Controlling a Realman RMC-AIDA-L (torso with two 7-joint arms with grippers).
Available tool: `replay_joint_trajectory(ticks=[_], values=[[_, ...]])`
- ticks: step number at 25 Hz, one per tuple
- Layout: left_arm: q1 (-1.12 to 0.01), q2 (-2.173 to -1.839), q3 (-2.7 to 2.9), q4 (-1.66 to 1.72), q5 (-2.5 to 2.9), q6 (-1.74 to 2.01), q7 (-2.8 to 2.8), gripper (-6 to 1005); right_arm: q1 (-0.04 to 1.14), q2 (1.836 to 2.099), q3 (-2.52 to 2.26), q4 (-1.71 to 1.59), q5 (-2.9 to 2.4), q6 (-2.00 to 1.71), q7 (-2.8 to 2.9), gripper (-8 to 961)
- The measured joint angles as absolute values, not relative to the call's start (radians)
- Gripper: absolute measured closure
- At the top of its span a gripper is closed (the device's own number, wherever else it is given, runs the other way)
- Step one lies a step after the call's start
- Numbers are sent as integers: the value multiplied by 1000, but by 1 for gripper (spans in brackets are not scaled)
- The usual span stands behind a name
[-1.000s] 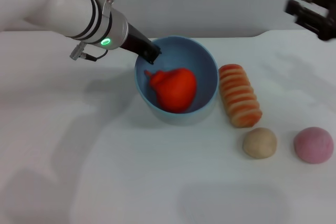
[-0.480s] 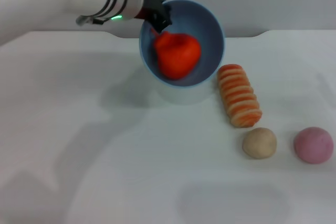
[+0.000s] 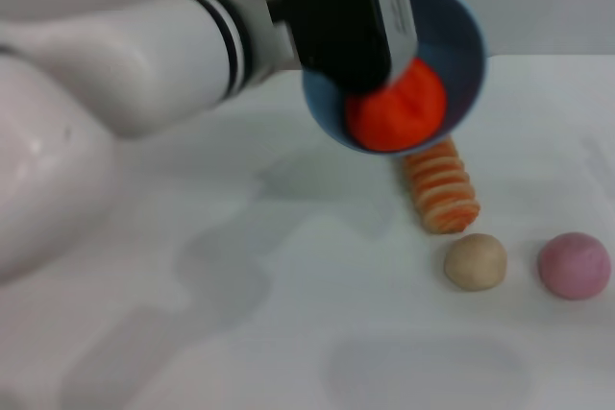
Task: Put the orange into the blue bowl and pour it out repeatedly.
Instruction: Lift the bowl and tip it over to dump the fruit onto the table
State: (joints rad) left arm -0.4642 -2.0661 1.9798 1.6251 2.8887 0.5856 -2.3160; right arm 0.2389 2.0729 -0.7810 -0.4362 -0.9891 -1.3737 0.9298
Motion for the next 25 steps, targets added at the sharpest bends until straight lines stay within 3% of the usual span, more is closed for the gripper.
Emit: replay_joint_trajectory(ticks=[7,25], values=[[-357,-2067,2115,1618,2890,383,-1978,1001,249,2072,-781,-423,-988,-1374,930,404],[-294,-2069,2288,1360,2890,-193,-1570,1001,252,2072,-779,-416,-988,-1374,928,404]])
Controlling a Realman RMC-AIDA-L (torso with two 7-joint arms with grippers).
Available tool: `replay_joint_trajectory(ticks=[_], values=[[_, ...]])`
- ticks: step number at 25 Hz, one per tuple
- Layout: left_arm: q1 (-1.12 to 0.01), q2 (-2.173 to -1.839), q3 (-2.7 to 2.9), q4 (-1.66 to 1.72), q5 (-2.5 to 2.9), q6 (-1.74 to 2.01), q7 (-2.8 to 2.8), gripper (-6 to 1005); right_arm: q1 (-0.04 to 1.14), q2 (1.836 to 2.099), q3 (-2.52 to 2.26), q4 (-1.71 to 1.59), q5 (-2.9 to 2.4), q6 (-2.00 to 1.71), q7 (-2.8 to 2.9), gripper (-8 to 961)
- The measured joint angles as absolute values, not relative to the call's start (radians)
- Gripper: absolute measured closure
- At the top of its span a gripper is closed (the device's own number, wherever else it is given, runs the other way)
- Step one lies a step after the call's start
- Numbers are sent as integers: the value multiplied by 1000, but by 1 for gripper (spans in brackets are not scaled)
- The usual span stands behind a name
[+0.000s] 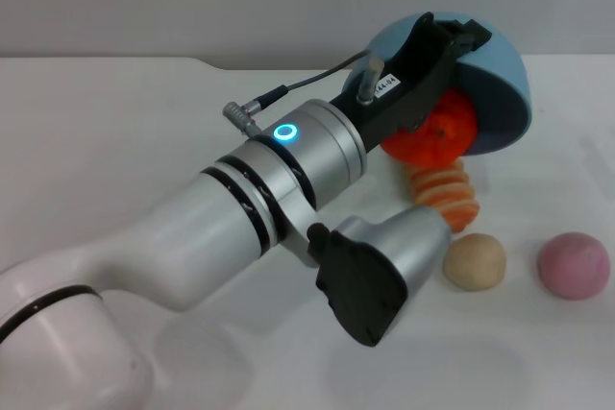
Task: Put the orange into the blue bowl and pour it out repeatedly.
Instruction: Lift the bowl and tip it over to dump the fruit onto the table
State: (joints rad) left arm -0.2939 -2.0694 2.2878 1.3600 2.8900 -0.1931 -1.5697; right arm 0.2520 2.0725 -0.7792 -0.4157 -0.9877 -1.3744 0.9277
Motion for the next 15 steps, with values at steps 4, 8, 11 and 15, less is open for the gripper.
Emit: replay_joint_trajectory(ticks=[4,8,11,15], values=[[-286,-2069,2294,1342,2890,-233,-1559,1001,256,2072,-779,-416,-988,-1374,928,405],[-285,-2069,2295,1325,2890,-256,-1558,1001,256,2072,-779,-416,-988,-1370,928,405],[-282,-2068,2298,1308,2890,-287,-1557,1001,256,2072,-779,-413,-988,-1368,928,405],[-273,-2073,2292,1300,2858,-318,-1576,1001,254,2072,-777,-412,-988,-1367,929,404]])
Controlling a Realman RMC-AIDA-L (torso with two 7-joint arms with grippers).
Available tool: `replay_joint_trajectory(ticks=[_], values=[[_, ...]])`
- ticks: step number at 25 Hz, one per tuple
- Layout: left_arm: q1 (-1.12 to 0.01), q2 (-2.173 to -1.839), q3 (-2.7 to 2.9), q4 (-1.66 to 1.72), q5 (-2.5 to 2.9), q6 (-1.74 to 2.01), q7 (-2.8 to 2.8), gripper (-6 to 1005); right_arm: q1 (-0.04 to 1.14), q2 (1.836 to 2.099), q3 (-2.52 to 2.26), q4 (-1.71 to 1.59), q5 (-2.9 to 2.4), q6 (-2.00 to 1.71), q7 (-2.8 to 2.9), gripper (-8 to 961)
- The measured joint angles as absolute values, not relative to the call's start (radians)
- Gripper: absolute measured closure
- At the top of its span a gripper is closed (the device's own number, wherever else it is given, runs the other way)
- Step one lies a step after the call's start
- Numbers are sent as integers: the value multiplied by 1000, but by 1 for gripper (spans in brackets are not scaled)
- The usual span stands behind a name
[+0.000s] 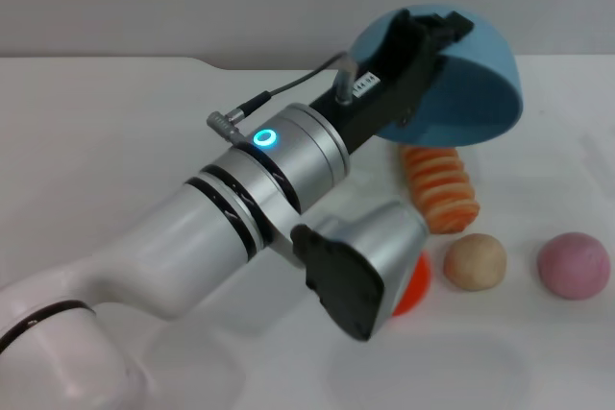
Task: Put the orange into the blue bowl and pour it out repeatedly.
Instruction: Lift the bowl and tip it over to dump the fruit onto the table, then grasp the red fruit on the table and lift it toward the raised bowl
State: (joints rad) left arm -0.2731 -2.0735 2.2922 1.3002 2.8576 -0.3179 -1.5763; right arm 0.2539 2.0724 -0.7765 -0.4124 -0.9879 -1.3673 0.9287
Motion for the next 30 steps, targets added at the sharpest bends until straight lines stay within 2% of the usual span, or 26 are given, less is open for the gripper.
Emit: replay_joint_trajectory(ticks=[7,13,14,15,21,23,30], values=[[-298,-2071,2207,1349,2464,-213,-1641,1001,259,2069,-761,-395,-988,-1365,936,404],[-352,-2069,2006,1379,2156,118,-1771,1002,265,2066,-737,-397,-994,-1327,1020,405],[-386,-2067,1919,1367,2119,264,-1862,1002,274,2055,-736,-403,-1020,-1287,1096,405],[-386,-2067,1919,1367,2119,264,-1862,1002,274,2055,-736,-403,-1020,-1287,1096,405],[-544,-2061,1644,1234,2114,677,-2192,1002,323,2014,-740,-470,-1262,-1262,1332,405],[-580,-2058,1588,1181,2117,742,-2235,1002,330,2010,-740,-497,-1328,-1257,1392,405],[-663,-2056,1471,1122,2305,856,-2381,1002,426,1968,-740,-715,-1912,-1300,1941,405]])
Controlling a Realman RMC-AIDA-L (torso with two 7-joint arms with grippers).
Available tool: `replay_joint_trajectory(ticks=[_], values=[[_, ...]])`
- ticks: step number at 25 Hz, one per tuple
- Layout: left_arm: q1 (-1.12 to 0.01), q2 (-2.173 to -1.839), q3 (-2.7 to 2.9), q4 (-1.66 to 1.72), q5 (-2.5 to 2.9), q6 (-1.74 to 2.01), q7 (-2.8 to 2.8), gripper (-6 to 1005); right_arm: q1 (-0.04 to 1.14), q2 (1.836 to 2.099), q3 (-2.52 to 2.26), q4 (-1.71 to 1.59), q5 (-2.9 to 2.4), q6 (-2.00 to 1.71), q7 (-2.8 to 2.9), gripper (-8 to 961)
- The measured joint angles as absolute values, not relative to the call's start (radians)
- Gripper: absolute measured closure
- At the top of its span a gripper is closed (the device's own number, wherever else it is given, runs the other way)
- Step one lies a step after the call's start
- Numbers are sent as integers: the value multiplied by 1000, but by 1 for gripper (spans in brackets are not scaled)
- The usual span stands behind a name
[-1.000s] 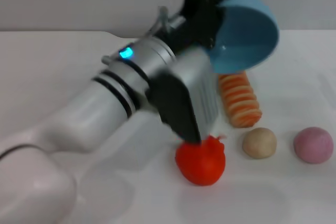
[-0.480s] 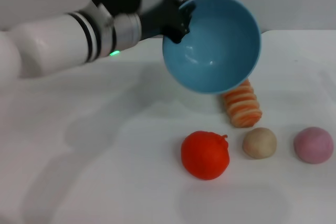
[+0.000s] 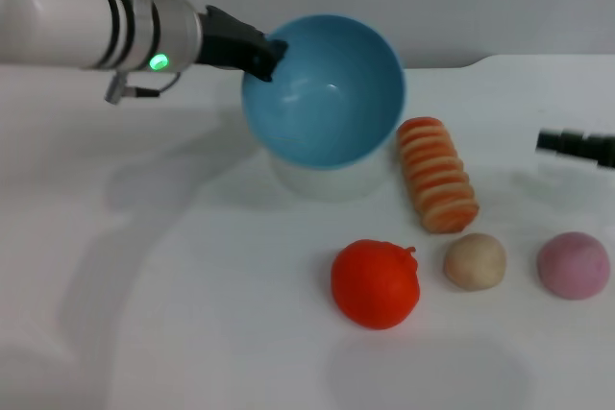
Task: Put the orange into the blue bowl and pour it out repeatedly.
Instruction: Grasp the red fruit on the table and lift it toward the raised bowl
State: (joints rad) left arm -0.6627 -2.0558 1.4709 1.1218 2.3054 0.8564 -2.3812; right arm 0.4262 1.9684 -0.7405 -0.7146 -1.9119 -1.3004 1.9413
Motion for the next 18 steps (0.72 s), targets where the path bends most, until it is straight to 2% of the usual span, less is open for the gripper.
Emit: replay_joint_trajectory(ticks=[3,7,9,18], values=[[-704,-2058,1409,1093,2365,907,-2422,1002,497,1977,-744,-780,-2107,-1401,2057,404],[-706,-2061,1419,1087,2368,882,-2420,1002,555,2037,-765,-844,-2205,-1448,2068,404],[-706,-2062,1422,1084,2366,873,-2423,1002,582,2055,-804,-848,-2254,-1451,2088,404],[-715,-2063,1431,1064,2357,835,-2439,1002,659,2073,-975,-745,-2238,-1442,2114,404]])
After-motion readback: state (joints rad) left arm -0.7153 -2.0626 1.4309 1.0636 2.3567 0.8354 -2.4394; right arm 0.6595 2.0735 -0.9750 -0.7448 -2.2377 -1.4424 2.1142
